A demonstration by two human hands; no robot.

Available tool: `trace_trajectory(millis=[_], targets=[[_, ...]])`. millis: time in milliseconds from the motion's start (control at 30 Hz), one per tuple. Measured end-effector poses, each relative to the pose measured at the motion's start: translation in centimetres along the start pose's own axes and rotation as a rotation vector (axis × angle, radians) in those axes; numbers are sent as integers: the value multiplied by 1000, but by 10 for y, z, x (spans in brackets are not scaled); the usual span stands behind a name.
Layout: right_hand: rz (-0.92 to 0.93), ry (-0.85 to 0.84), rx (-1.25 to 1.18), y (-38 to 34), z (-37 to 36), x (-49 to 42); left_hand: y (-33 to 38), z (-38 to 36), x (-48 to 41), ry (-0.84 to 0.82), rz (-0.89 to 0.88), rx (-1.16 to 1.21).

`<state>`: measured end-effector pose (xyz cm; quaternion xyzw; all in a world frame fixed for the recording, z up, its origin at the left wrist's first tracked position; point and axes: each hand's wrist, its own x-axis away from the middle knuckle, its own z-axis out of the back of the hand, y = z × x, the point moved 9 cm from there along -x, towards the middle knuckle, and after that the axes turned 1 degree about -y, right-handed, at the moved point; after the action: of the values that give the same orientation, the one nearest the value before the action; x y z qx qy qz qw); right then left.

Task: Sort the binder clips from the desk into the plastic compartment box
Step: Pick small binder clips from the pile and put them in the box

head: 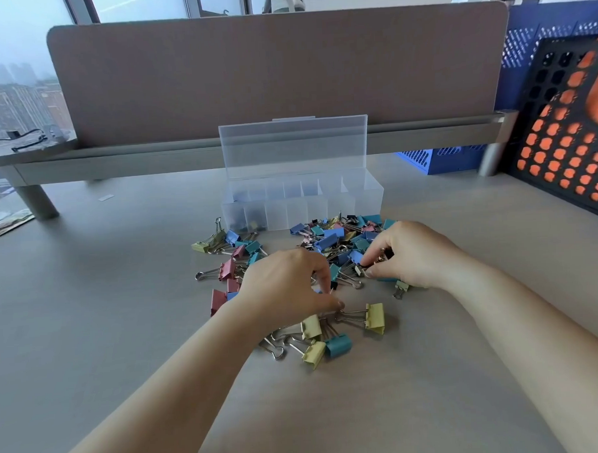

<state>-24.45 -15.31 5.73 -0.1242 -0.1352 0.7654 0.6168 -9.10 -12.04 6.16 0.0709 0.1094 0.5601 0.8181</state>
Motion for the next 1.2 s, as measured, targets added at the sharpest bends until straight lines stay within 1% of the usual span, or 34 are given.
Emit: trace_trajectory(millis=[100,333,467,600,800,867,900,967,1000,1033,1100,1133,1167,1200], targets=[[-4,-20,39,0,-4,1,1,-2,1,-41,-1,-46],[-16,-28,34,1,-12,-1,3,-3,2,-40,49,-72],[-9,-24,-59,-1,-8,0,3,-1,3,-25,45,-67],[1,-34,-76,-4,-8,1,3,-5,3,-36,53,-97],[16,-35,27,-12,-15,5,2,-7,1,35,57,-80],[35,-22,-35,-15,-14,6,2,-7,1,59,51,-50],[49,-8,-120,-16,-12,5,0,-7,0,63,56,19],[31,47,-399,-14,-4,5,-6,-7,-2,42,116,291],[-8,71,-584,-9,-1,6,-11,-10,-3,3,185,498],[-65,67,-784,-2,-1,6,-15,-15,-2,-46,271,760],[-159,-17,-1155,6,-11,8,-14,-30,2,-190,443,1331],[-187,-75,-1298,6,-16,9,-8,-33,5,-257,487,1551],[-203,-133,-1415,3,-20,11,-4,-35,7,-310,500,1678],[-210,-181,-1512,1,-23,13,0,-36,8,-348,494,1741]])
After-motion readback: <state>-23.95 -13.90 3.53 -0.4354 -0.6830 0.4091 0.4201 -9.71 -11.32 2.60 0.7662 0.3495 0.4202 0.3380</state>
